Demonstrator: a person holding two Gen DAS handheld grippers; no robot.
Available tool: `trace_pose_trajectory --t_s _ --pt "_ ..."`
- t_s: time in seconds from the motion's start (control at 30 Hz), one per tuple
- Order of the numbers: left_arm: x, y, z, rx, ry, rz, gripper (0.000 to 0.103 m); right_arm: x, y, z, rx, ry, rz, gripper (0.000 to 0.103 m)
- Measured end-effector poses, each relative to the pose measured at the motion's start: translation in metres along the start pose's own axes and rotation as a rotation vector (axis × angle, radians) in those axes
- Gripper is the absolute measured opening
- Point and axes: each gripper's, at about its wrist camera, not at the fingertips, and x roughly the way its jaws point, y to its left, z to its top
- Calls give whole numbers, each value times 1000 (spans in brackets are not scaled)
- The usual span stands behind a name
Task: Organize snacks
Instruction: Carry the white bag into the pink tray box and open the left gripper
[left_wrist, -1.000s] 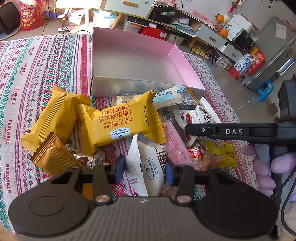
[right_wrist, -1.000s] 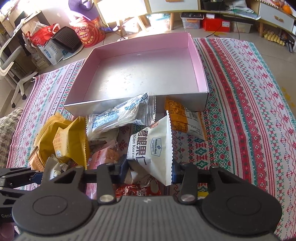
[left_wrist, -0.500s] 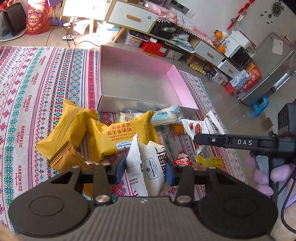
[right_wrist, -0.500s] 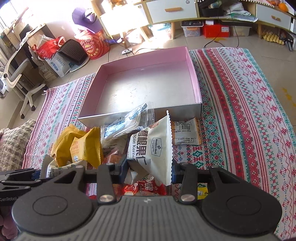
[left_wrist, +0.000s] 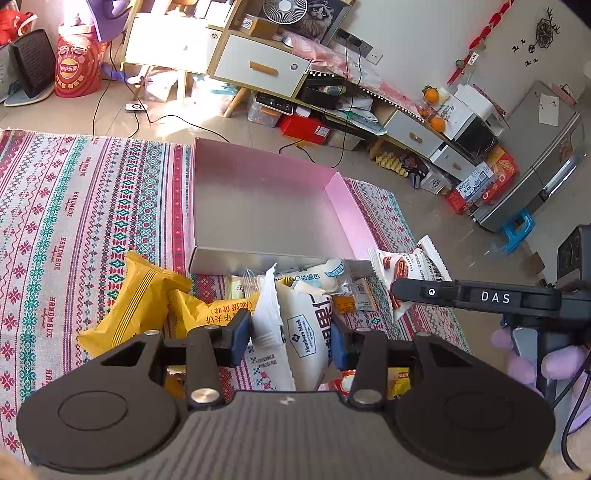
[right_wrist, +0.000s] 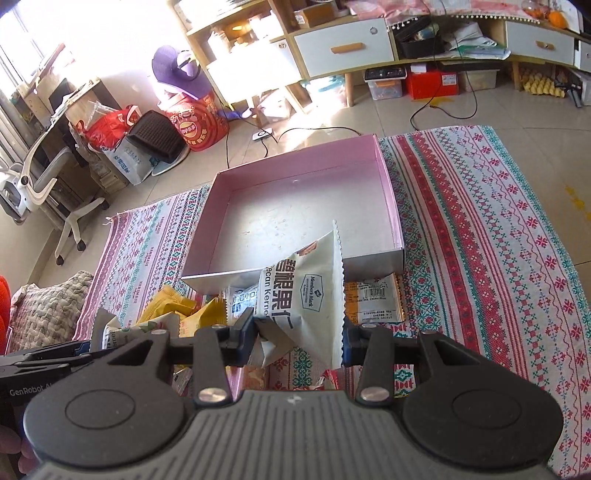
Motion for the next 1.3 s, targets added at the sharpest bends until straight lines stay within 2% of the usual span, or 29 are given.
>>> trace_pose_trajectory --t_s 0.37,0.57,0.8,1.0,1.23,1.3 --pt "28 -3 37 19 -45 80 49 19 -4 31 0 -23 -32 39" --pt "48 7 46 19 -80 109 49 36 -13 43 -8 -65 -31 39" --pt "66 12 57 13 -142 130 50 60 -23 51 -12 -66 -49 39" --pt "85 2 57 96 -152 179 50 73 -27 53 -9 -66 -64 39" --pt "96 8 52 103 -135 202 50 79 -25 49 -40 -60 -100 41" --pt "95 9 51 105 -134 209 52 78 -27 49 -32 -67 -106 44"
